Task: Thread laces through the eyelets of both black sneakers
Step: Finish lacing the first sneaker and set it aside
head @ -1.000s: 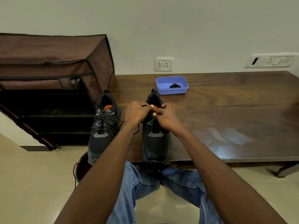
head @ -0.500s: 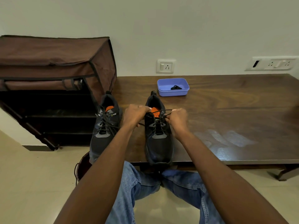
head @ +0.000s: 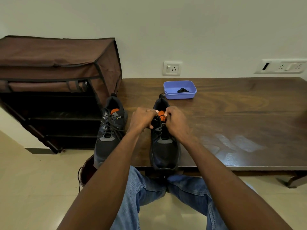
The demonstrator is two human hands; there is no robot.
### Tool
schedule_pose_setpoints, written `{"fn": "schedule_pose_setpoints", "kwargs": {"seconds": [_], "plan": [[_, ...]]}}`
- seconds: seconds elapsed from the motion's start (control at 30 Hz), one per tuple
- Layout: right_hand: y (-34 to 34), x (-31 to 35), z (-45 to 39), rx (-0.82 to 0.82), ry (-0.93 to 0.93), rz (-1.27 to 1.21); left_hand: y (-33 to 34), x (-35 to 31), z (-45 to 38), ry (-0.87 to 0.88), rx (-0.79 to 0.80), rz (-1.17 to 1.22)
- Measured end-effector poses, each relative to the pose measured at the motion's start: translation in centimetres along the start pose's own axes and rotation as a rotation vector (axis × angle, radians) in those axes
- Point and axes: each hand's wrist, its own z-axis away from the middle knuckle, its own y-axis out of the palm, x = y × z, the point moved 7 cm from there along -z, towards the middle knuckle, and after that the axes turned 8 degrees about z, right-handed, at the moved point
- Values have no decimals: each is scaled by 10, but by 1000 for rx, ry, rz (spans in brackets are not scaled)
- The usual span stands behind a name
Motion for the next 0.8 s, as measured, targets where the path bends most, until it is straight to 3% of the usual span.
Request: {"fn": "schedule_pose_setpoints", "kwargs": {"seconds": [0.2,0.3,0.37,0.47,0.53,0.63,0.73,0.8], "plan": [[-37,-67,5,-389,676,-498,-3,3,0,-35,5,15],[-40,-86,11,-291,825,-370,0,3,1,-29,13,-3],[-42,-74,9,-246,689,-145,1,3,1,-16,14,-14],[-32,-25,-3,-208,162,-19,1,4,1,0,7,-27],[-15,-4,-3,-70,-37,115,1,4,0,11,-10,-18],[3,3,1,79,-102,217,2,6,-5,23,-24,-5],[1,3,1,40,-96,187,4,6,-7,35,-33,-8],[-10,4,-1,-82,-60,180,3,5,-7,39,-37,-24]]}}
